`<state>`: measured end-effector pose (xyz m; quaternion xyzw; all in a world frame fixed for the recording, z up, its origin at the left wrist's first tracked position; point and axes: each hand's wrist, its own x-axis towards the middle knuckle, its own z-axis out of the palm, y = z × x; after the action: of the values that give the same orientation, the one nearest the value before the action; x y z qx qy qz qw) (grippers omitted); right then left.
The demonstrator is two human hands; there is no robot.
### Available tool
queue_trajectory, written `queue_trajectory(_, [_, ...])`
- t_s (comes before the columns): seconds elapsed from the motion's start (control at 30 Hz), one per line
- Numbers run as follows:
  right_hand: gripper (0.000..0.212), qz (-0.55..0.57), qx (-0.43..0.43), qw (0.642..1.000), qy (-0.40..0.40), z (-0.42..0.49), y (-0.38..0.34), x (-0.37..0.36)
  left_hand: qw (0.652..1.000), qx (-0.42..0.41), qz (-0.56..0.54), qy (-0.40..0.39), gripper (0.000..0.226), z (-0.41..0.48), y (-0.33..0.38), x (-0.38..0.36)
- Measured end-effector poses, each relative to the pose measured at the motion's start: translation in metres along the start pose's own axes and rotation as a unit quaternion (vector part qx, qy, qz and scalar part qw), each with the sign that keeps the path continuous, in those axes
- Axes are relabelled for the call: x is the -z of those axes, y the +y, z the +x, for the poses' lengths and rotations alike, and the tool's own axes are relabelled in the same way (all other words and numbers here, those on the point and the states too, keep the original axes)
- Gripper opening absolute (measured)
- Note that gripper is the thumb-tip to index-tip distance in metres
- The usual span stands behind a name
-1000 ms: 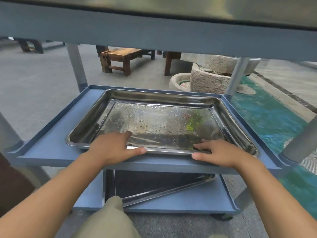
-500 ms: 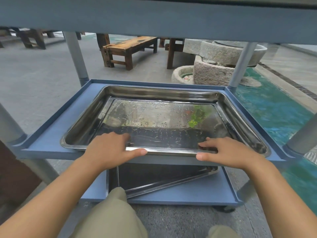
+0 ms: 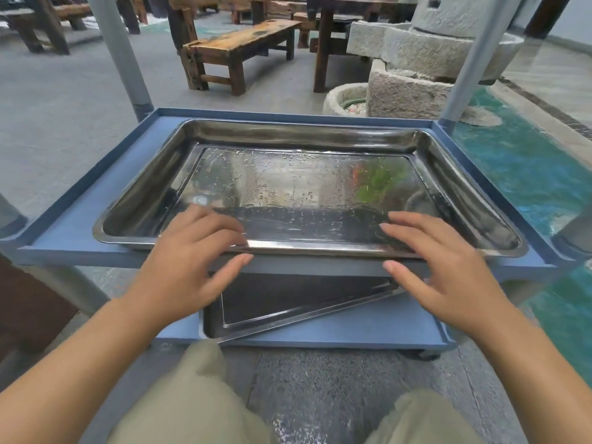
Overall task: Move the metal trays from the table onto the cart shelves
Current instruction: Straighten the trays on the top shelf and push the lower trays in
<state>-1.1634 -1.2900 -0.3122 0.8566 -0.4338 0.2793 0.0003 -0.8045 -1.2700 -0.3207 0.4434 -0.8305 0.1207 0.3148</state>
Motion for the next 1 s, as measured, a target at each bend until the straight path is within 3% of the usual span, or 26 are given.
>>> queue_trajectory(0.1, [0.041, 0.014, 0.051, 0.997, 0.048, -0.015, -0.02, -0.011, 1.0, -0.029, -0.005, 0.004, 0.025, -0.016, 0.012, -0.002])
queue_trajectory(0.27, [0.031, 0.079, 0.089, 0.992, 0.048, -0.04, -0.037, -0.043, 0.994, -0.031, -0.028, -0.099, 0.027, -0.036, 0.015, -0.017])
queue_trajectory(0.43, [0.043, 0.063, 0.033, 0.991, -0.113, -0.053, -0.011, -0.095, 0.977, 0.002, -0.045, -0.208, 0.038, -0.063, 0.005, -0.054])
queue_trajectory(0.53, [0.063, -0.006, -0.024, 0.972, -0.232, -0.061, 0.008, -0.13, 0.964, 0.051, -0.052, -0.256, 0.044, -0.085, -0.002, -0.086])
queue_trajectory(0.63, [0.079, -0.001, -0.076, 0.947, -0.311, -0.067, 0.024, -0.166, 0.948, 0.092, -0.05, -0.301, 0.05, -0.105, -0.013, -0.121])
queue_trajectory(0.83, [0.089, 0.033, -0.204, 0.901, -0.382, -0.059, 0.078, -0.229, 0.89, 0.2, -0.019, -0.41, 0.076, -0.128, -0.032, -0.19])
queue_trajectory(1.0, [0.105, -0.035, -0.207, 0.893, -0.398, -0.044, 0.121, -0.261, 0.846, 0.26, -0.026, -0.465, 0.093, -0.131, -0.038, -0.233])
